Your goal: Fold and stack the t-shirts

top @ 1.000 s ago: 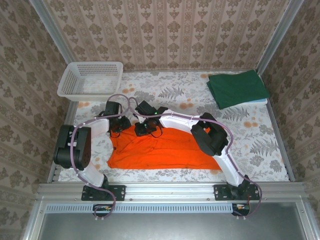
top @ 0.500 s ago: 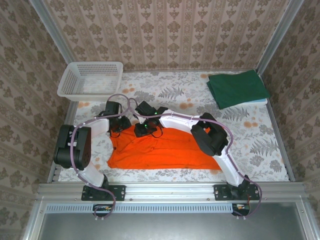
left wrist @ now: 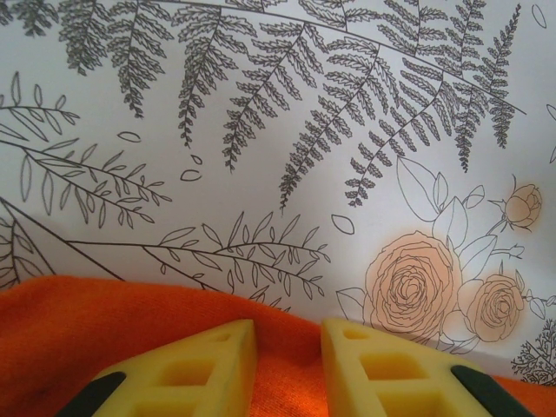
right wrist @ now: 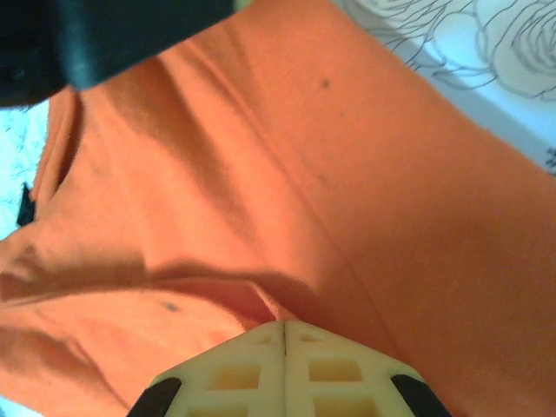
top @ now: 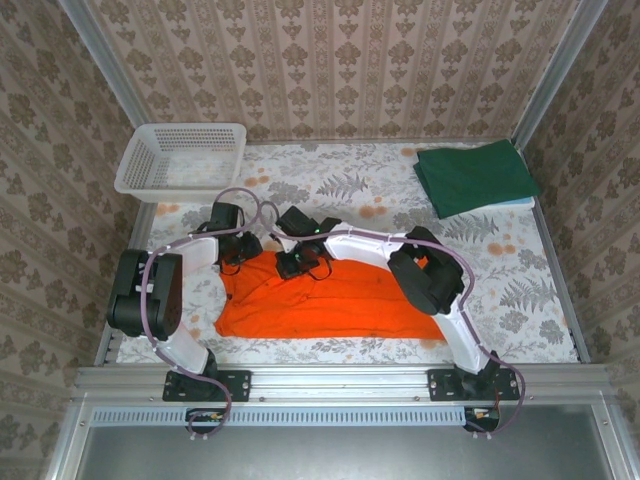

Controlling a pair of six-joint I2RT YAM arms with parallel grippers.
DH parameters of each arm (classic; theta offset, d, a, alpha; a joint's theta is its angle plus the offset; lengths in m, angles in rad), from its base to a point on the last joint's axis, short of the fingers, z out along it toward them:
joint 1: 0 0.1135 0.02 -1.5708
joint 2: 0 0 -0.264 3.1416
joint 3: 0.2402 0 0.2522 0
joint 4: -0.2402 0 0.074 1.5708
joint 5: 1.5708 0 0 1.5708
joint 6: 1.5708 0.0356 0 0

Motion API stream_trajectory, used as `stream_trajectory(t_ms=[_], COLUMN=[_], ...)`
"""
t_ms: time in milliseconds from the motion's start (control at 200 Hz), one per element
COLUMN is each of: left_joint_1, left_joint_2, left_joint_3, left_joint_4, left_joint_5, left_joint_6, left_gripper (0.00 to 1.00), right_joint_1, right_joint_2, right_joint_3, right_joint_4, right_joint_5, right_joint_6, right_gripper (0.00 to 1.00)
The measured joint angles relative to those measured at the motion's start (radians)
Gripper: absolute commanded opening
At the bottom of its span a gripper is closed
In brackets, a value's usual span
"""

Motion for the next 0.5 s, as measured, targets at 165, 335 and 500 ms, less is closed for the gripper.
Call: stream_trajectory(t_ms=[165, 335, 500], left_joint_1=[0.000, 0.000, 0.000], left_joint_2=[0.000, 0.000, 0.003], left_joint_3=[0.000, 0.000, 0.002], left_joint_4=[0.000, 0.000, 0.000], left_joint_5=[0.000, 0.000, 0.000], left_joint_6=[0.000, 0.000, 0.000], left_gripper=[0.27, 0.27, 0.27], right_joint_1=[0.022, 0.033, 0.035], right_joint_2=[-0.076, -0.113, -0.129], right_joint_3=[-0.085, -0.157, -0.234], right_joint_4=[0.034, 0.058, 0.076], right_joint_5=[-0.019, -0.039, -0.053], right_joint_6=[-0.017, -0.031, -0.039], right_gripper=[0.00, 0.00, 0.00])
